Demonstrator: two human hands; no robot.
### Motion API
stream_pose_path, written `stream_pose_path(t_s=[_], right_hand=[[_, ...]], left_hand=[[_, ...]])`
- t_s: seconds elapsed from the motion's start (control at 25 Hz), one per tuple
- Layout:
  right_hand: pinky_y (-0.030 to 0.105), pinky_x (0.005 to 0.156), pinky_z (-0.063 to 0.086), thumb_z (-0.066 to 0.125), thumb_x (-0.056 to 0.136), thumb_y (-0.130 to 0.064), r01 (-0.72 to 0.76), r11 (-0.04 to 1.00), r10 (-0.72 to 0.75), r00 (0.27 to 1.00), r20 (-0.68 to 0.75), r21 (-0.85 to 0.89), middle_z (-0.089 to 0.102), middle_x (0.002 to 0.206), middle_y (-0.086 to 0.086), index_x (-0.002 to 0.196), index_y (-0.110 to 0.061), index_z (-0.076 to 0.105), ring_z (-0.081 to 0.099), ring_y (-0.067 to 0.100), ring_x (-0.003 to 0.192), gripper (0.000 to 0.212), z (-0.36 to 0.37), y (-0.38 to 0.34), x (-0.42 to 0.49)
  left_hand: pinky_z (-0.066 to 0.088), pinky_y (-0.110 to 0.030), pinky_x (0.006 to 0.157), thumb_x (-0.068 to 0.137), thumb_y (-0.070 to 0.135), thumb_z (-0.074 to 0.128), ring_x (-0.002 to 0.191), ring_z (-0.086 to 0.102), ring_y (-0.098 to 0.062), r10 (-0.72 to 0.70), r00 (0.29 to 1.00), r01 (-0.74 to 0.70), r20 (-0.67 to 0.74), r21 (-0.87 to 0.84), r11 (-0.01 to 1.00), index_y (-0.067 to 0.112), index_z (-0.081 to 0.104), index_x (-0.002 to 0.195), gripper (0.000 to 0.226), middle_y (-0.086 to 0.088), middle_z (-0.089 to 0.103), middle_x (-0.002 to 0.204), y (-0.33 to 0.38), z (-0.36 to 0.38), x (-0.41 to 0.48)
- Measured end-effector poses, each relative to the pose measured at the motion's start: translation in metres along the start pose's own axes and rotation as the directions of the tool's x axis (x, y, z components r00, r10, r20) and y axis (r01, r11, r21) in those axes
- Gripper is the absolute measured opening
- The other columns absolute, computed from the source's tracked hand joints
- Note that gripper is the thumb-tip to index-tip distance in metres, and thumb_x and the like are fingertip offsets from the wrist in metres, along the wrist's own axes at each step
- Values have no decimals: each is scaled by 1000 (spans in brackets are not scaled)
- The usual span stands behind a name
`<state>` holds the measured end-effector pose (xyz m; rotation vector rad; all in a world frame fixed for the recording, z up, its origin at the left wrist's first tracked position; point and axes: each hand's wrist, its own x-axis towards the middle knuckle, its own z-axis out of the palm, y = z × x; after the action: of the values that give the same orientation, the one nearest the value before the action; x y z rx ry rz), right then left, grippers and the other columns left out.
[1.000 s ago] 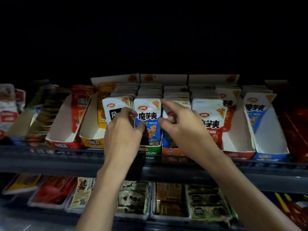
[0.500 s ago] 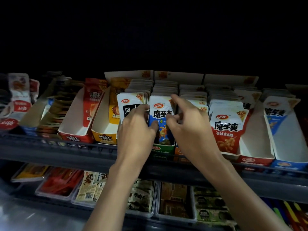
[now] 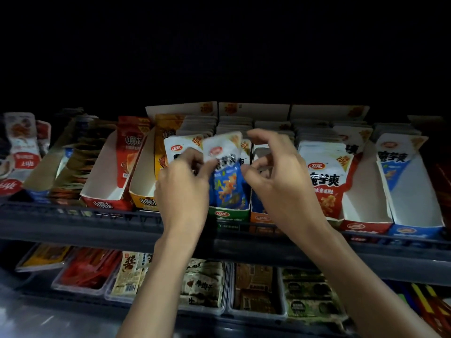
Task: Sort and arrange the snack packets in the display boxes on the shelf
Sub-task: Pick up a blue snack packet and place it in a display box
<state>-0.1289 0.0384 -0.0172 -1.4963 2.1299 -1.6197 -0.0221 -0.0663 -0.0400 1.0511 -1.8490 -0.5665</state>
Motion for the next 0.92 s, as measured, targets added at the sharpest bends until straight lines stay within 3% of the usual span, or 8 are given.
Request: stream_pose_path(t_s=[0.08, 0.16, 0.28, 0.4, 0.52, 0.64, 0.76, 0.92], right_hand=[[10, 61, 47, 63, 94, -17, -28, 999, 29, 999, -19, 39, 58, 103, 3, 135, -25, 49, 60, -3, 80, 45, -5, 1, -1], [19, 66, 53, 63, 95, -20, -80, 989, 77, 997, 29, 127, 66, 91, 5, 136, -25, 49, 66, 6, 77, 44, -8, 4, -1], [19, 53, 49, 61, 96, -17, -134, 941, 105, 989, 107, 312, 71, 86, -5, 120, -15, 63, 63, 9, 56, 24, -15, 6, -1], [18, 41, 35, 61, 95, -18, -135, 909, 90, 987, 131, 394, 58, 56, -1, 88, -12, 68, 43, 8, 39, 12, -25, 3, -2], [13, 39, 31, 61, 95, -19, -216, 882, 150, 971, 183, 420, 49, 47, 1, 76, -11, 64, 35, 5, 37, 21, -36, 3, -5], [14, 41, 30, 58, 96, -17, -264, 865, 196, 961, 196, 428, 45, 39, -8, 78, -6, 61, 33, 3, 35, 21, -48, 12, -9], [20, 45, 33, 59, 96, -16, -263, 866, 214, 964, 160, 425, 45, 40, -5, 82, -4, 62, 36, 7, 37, 19, -64, 19, -12], [12, 38, 36, 59, 95, -11, -234, 887, 178, 969, 173, 397, 58, 49, -2, 90, -4, 65, 48, 3, 39, 11, -92, 18, -18]], left_hand=[[46, -34, 54, 92, 35, 63, 63, 60, -17, -21, 994, -1, -104, -200, 980, 23, 57, 75, 21, 9, 58, 63, 1, -7, 3], [42, -20, 51, 93, 25, 63, 55, 54, -2, -45, 993, -4, -110, -411, 912, 16, 60, 79, 17, 12, 58, 60, 8, -12, 2], [36, -14, 47, 93, 17, 63, 48, 47, 0, -37, 999, 14, -28, -569, 822, 14, 60, 77, 16, 15, 55, 53, 21, -15, -2], [33, -15, 41, 92, 15, 63, 43, 44, 0, -24, 988, 121, 151, -682, 722, 11, 60, 74, 19, 11, 54, 51, 31, -15, -7], [29, -23, 43, 91, 24, 64, 40, 37, -4, -49, 947, 275, 319, -718, 639, 9, 62, 74, 23, 2, 51, 57, 34, -11, -11], [27, -20, 43, 89, 28, 65, 40, 32, -7, -10, 903, 328, 430, -674, 662, 5, 63, 78, 25, 0, 48, 56, 36, -7, -15], [27, -15, 40, 85, 15, 68, 40, 34, -8, 79, 866, 303, 495, -642, 705, 9, 63, 74, 13, 0, 54, 56, 43, -2, -19], [29, -16, 41, 79, 13, 73, 40, 36, -10, 204, 870, 141, 448, -624, 768, 4, 64, 71, 15, 5, 54, 51, 55, 9, -29]])
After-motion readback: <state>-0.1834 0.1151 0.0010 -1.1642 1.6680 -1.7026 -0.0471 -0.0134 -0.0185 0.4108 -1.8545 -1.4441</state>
